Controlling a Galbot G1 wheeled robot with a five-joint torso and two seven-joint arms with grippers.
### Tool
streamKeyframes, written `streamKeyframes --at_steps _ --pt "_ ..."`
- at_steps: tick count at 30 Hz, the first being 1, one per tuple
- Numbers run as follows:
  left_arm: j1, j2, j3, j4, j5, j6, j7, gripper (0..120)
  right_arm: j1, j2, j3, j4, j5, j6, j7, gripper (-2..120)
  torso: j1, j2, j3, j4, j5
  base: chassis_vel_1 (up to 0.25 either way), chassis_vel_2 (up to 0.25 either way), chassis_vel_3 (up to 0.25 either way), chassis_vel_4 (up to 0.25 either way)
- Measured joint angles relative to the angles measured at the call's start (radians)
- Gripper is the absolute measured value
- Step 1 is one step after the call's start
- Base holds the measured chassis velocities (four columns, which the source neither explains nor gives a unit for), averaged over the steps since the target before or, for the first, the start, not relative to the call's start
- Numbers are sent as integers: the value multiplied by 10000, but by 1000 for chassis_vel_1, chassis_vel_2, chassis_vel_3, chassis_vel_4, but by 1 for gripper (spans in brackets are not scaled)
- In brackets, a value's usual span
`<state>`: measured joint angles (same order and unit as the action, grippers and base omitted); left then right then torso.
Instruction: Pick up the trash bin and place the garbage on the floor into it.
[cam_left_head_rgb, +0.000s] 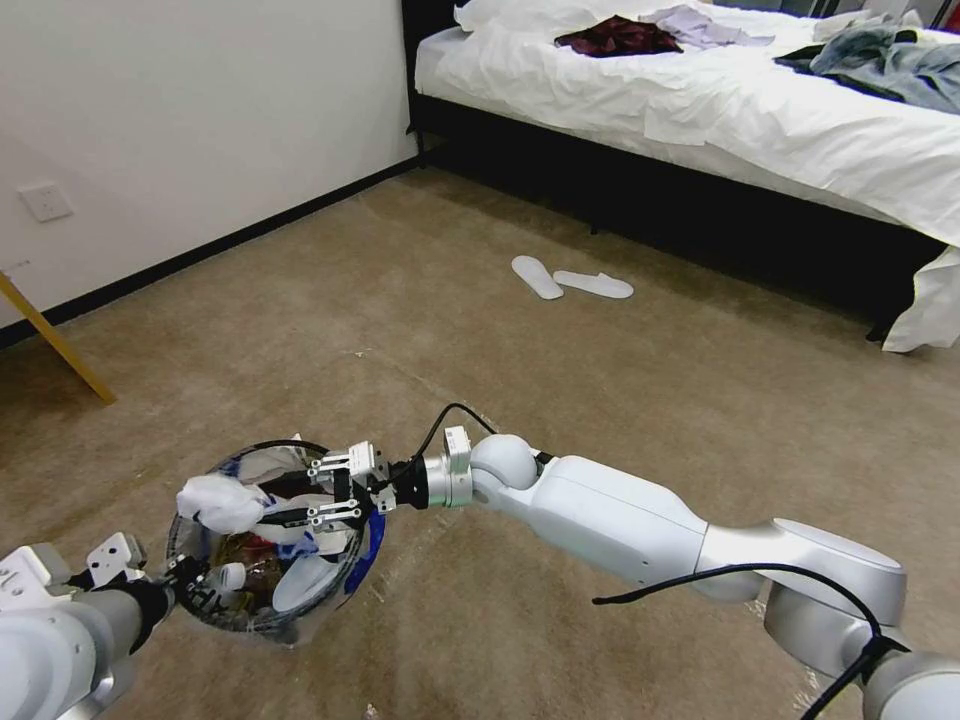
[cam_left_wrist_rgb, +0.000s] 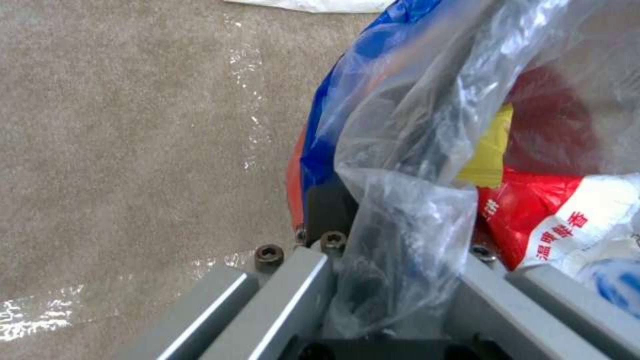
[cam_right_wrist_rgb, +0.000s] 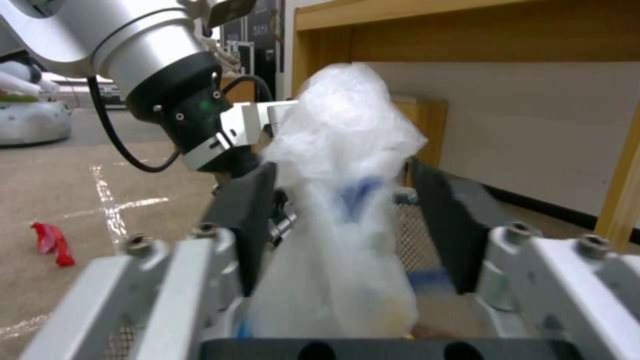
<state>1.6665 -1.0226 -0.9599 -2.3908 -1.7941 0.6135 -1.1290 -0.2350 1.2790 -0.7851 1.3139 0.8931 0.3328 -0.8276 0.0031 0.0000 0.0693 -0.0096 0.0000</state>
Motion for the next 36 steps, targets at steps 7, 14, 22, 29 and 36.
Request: streamKeyframes --at_steps 7,14,22,29,36 --pt "1 -2 21 2 -2 -4 -2 0 23 -44 12 -6 -22 58 38 83 0 0 0 0 0 0 0 0 0" --pt "6 26 27 29 -2 -7 -10 0 198 -106 72 65 88 124 61 99 0 0 0 0 0 0 0 0 0" --pt "42 98 -17 59 -72 -23 -33 0 448 -429 367 435 339 149 49 100 0 0 0 0 0 0 0 0 0" --pt "19 101 -8 22 -156 -42 -104 0 427 -433 474 161 249 209 122 100 0 0 0 -1 0 0 0 0 0" --pt "114 91 25 -57 -158 -25 -109 0 422 -145 300 -197 36 282 441 100 0 0 0 1 0 0 0 0 0"
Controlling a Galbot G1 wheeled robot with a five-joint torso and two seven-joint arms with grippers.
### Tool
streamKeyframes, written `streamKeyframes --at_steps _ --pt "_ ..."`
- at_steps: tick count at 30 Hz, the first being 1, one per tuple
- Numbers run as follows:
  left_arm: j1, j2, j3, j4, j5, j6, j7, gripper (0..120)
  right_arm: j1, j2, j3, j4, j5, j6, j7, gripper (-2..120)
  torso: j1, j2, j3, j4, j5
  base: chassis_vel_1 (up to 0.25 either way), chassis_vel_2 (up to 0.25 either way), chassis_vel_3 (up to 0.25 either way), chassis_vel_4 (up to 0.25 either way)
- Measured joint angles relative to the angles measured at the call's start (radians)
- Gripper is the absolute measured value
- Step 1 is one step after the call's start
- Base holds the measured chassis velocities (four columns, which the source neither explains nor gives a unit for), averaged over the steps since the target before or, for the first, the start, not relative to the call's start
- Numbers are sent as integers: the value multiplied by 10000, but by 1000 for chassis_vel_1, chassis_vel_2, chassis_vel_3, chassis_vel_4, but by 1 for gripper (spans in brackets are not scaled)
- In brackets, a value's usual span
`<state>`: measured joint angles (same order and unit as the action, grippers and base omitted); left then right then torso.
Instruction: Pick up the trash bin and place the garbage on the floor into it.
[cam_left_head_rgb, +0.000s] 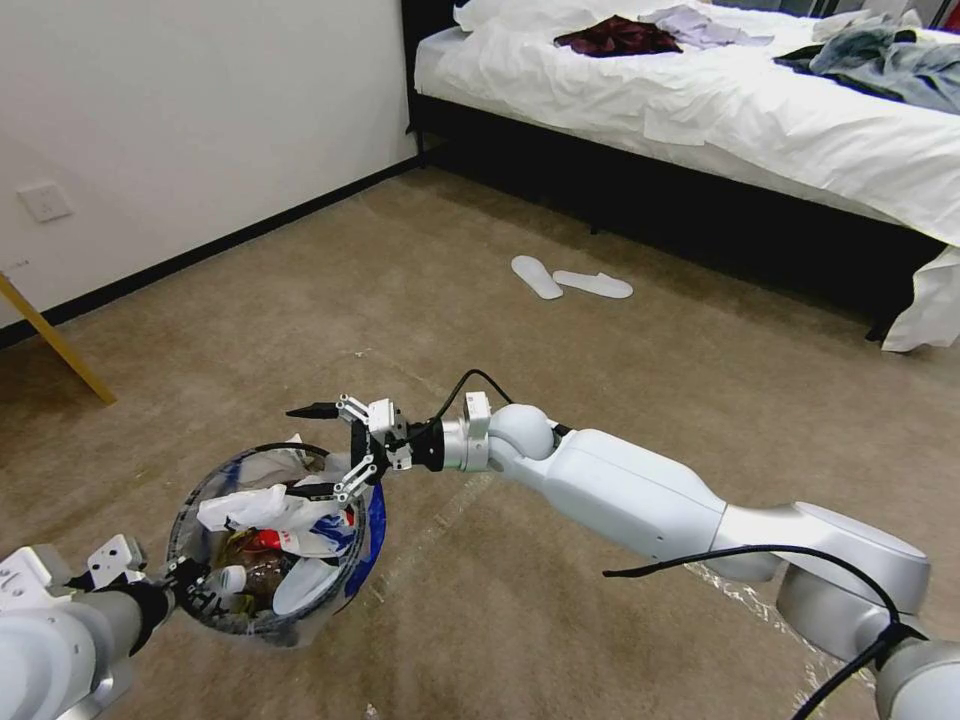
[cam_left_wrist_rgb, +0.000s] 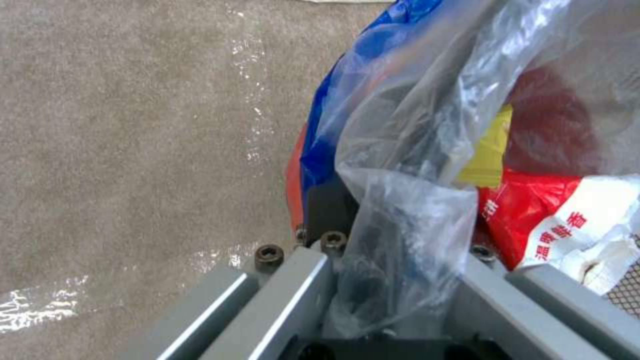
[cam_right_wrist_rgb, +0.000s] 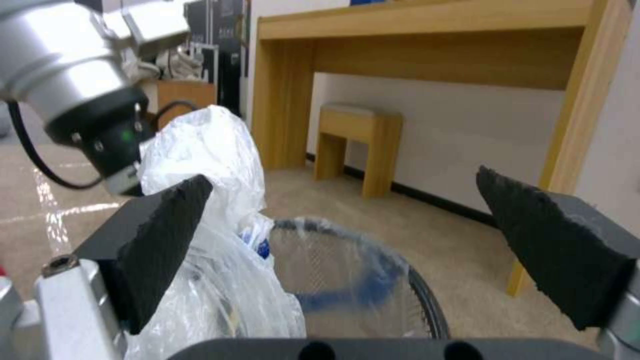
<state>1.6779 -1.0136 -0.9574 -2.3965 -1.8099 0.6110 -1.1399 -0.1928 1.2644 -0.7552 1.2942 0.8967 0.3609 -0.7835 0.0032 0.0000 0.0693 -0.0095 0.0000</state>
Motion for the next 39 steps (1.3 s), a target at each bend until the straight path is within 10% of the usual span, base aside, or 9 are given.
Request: streamKeyframes --at_steps 39 --pt "10 -191 107 -220 104 23 -28 0 2271 1050 -1305 -2273 -2422 -186 -2284 100 1 0 1 -1 -2 0 0 0 0"
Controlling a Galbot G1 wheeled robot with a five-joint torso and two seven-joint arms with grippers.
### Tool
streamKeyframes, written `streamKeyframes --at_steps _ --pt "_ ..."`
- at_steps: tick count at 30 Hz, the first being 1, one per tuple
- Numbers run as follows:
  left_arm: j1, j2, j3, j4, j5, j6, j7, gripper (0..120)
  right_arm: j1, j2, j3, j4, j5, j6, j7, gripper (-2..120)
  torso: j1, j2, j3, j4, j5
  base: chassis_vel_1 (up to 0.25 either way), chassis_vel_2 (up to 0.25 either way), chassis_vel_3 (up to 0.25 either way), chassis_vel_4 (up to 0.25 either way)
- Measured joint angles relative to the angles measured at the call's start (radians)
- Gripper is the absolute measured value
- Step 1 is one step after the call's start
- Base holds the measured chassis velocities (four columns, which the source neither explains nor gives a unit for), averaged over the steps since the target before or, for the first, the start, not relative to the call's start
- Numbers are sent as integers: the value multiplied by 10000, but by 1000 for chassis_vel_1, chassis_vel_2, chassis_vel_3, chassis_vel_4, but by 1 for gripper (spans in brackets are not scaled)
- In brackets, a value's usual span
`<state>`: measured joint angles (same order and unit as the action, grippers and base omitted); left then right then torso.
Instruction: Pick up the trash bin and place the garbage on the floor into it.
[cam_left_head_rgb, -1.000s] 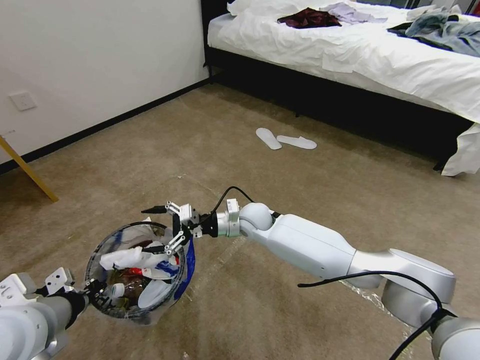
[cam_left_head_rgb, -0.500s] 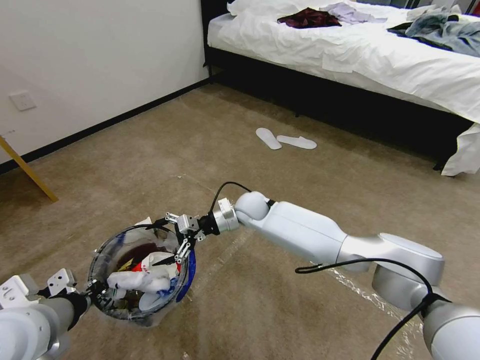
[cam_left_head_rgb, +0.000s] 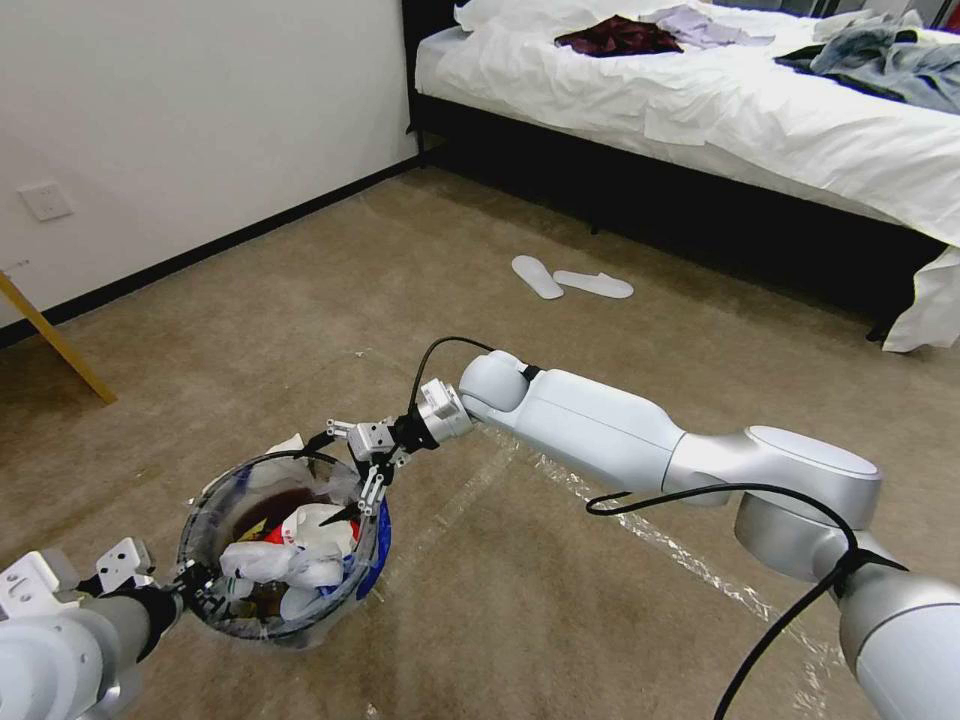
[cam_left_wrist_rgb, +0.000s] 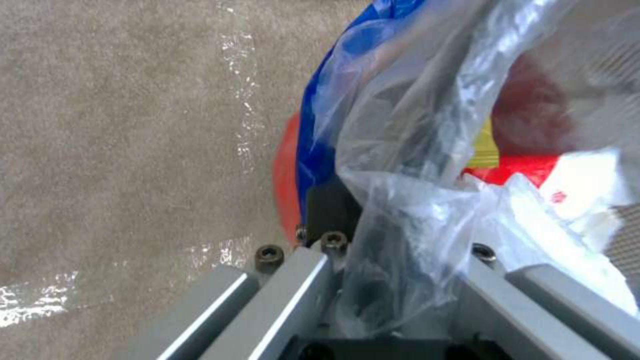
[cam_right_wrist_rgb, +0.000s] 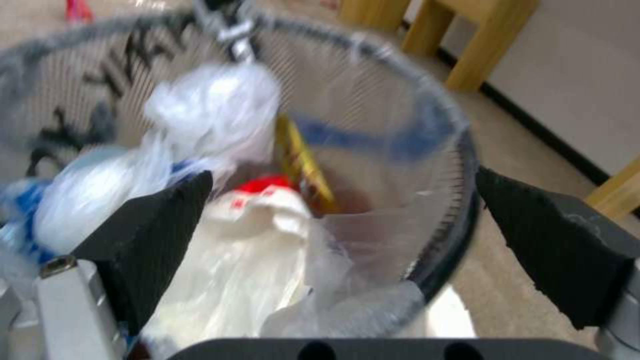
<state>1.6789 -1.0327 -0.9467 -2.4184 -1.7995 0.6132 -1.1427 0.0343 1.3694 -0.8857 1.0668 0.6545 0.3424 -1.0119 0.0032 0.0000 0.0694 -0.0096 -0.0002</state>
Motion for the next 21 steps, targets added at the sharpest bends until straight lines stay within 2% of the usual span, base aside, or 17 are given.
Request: streamKeyframes --at_steps 4,6,12,15,17,18,19,21 --pt "20 21 -2 -7 -35 5 29 0 92 -126 276 128 721 -40 37 100 0 0 0 0 0 0 0 0 0" --pt "29 35 -2 -5 -69 6 32 0 123 -289 598 353 1471 -106 317 100 0 0 -1 -1 1 0 0 0 0" --pt "40 144 -73 70 -311 -6 -62 0 -47 -721 1496 792 2146 -192 962 100 0 0 -1 0 2 0 0 0 0" --pt "54 199 -145 84 -545 -31 -204 0 -297 -1064 1993 1134 2594 -207 1504 100 0 0 -1 0 3 0 0 0 0" --pt "70 297 -358 49 -891 -55 -369 0 -788 -1534 2684 1469 2891 12 2417 100 -1 0 -1 0 3 0 0 0 0" --pt "70 297 -358 49 -891 -55 -369 0 -788 -1534 2684 1469 2891 12 2417 100 -1 0 -1 0 3 0 0 0 0" --pt "130 390 -491 20 -993 -61 -425 0 -1079 -1804 3103 1613 2939 145 3003 100 0 0 -1 -2 3 0 0 0 0" --pt "152 419 -535 9 -1019 -61 -435 0 -1132 -1852 3187 1639 2942 157 3098 100 -1 0 -1 -2 4 0 0 0 0"
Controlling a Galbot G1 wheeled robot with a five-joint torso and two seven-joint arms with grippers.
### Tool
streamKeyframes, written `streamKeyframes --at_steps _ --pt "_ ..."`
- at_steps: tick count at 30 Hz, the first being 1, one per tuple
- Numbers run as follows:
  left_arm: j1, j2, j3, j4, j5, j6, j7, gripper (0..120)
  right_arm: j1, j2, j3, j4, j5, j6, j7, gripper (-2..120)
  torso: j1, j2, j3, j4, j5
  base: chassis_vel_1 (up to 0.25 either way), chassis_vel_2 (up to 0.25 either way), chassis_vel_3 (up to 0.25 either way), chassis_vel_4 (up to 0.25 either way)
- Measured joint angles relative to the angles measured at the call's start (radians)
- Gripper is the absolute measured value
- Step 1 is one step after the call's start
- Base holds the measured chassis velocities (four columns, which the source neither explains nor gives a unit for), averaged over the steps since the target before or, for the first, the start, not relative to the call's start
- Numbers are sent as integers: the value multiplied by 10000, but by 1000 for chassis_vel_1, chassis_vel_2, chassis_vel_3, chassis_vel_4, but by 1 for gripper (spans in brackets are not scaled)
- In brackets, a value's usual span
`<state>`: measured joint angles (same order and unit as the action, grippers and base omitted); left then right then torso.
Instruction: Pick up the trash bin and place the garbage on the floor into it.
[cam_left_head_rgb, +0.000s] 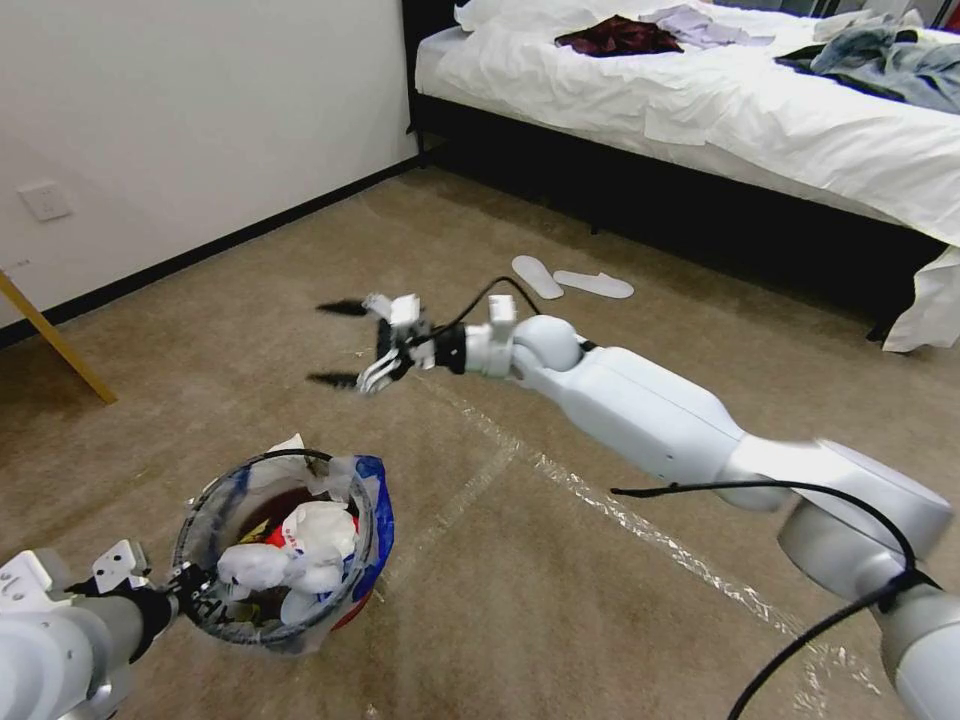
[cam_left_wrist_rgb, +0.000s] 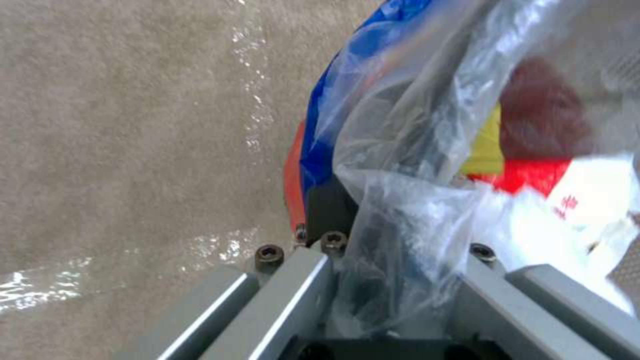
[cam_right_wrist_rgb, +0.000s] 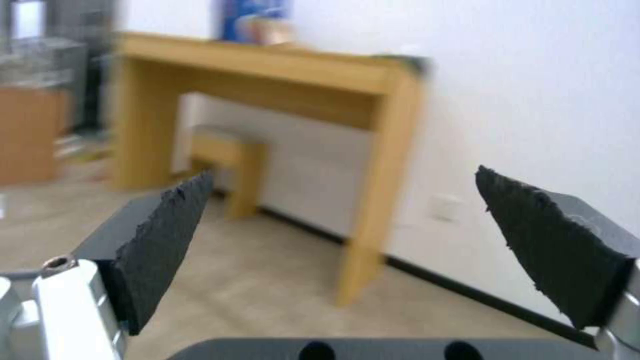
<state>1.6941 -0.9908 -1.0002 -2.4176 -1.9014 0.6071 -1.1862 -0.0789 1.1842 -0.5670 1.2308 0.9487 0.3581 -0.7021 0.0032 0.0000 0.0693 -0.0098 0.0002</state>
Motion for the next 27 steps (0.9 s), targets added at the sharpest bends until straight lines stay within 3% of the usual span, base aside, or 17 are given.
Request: streamKeyframes --at_steps 2,9,11,15,17,27 --pt "122 190 -289 -27 -168 12 -60 0 -492 -442 812 151 18 103 675 100 0 0 0 0 0 0 0 0 0" --pt "317 472 -821 92 -346 127 -145 0 -1481 -947 2235 385 -355 198 2042 100 0 0 -1 2 -1 0 0 0 0" --pt "499 596 -1145 172 -375 193 -147 0 -2581 -1152 3129 838 -940 111 3021 100 0 0 -1 1 -1 0 0 0 0" --pt "546 675 -1328 225 -413 216 -136 0 -3431 -1192 3649 1264 -1171 -116 3777 100 0 0 -1 2 0 0 0 0 0" --pt "594 760 -1558 348 -432 246 -112 0 -4510 -1114 4324 1818 -1165 -333 4838 100 0 0 -1 0 2 0 0 0 0" --pt "661 865 -1934 699 -269 376 21 0 -6677 -876 5962 2567 -1998 -377 5462 100 -1 1 -1 1 -2 0 0 0 0"
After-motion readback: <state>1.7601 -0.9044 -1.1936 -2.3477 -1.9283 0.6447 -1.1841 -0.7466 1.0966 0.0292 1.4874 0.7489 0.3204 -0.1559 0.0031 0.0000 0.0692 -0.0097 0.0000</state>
